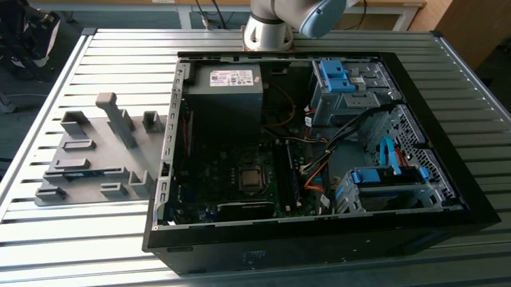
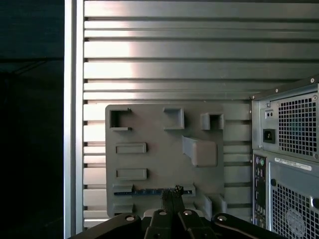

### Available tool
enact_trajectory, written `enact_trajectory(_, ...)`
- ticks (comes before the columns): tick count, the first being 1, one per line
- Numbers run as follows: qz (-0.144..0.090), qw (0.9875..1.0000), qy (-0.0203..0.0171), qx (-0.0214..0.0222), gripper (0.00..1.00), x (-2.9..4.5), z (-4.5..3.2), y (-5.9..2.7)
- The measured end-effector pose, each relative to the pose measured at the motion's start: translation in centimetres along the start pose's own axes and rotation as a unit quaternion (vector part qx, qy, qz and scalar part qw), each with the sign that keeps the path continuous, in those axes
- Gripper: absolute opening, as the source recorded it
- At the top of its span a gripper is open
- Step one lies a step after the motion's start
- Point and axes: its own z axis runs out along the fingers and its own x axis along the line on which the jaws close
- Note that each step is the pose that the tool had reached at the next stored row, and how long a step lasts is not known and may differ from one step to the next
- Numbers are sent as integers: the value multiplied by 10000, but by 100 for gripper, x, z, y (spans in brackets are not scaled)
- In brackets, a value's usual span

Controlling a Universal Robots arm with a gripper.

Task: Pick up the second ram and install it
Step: 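Pick up the second ram and move it above second insertion slot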

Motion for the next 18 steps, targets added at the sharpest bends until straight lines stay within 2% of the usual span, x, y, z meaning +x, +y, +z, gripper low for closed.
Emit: enact_trajectory(18, -216, 9998, 7, -6, 11, 0, 1, -2)
